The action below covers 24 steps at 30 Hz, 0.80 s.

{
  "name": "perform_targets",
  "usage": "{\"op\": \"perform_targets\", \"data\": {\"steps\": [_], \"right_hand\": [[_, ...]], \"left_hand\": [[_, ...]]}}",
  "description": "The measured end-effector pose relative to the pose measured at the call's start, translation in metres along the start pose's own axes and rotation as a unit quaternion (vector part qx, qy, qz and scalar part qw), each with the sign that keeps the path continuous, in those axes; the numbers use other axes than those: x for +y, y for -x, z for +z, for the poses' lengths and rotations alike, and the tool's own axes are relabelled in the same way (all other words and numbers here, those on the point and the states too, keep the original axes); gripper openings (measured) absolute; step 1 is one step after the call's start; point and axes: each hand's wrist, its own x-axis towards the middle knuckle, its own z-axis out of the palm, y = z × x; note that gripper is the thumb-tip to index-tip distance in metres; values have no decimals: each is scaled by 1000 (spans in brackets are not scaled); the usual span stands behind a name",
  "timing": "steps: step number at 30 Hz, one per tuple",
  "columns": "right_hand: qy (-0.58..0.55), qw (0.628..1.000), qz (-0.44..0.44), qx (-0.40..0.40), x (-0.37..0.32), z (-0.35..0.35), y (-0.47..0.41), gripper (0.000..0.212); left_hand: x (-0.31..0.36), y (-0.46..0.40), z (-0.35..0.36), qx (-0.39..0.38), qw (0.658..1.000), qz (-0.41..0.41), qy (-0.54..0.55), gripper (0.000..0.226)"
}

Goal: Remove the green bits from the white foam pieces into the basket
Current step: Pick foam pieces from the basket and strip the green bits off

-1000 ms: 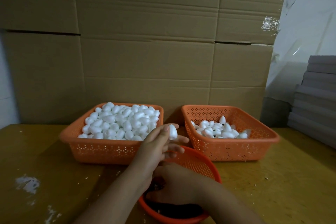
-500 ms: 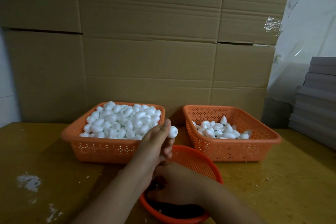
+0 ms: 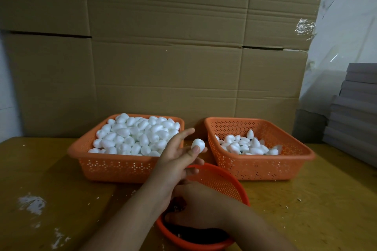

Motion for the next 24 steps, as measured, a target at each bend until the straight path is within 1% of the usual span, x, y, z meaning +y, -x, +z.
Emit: {"op": "perform_targets", "data": {"steps": [4, 7, 12, 15, 18, 19, 22, 23, 24], "right_hand": [[-4, 1000, -9, 7, 1, 2, -1, 36], [-3, 1000, -20, 17, 2, 3, -1, 37], [-11, 999, -32, 30, 4, 2, -1, 34], [-12, 999, -40, 34, 4, 2, -1, 34], [-12, 998, -42, 34, 5, 2, -1, 35], [-11, 998, -41, 34, 5, 2, -1, 35], [-10, 998, -43, 35, 5, 3, -2, 36], [-9, 998, -45, 37, 5, 3, -1, 35], [-7, 998, -47, 38, 5, 3, -1, 34]], "left_hand": [[-3, 1, 2, -5, 998, 22, -55, 33], [-4, 0, 4, -2, 997, 36, -71, 28], [-5, -1, 5, 16, 991, 85, -100, 24], [-5, -2, 7, 28, 987, 104, -118, 31], [-6, -2, 6, 32, 981, 129, -141, 46], [-6, -2, 6, 32, 980, 132, -149, 45], [-6, -1, 6, 45, 977, 132, -161, 22], [-5, -1, 7, 52, 978, 129, -153, 17], [-4, -1, 9, 55, 980, 125, -143, 18]]}}
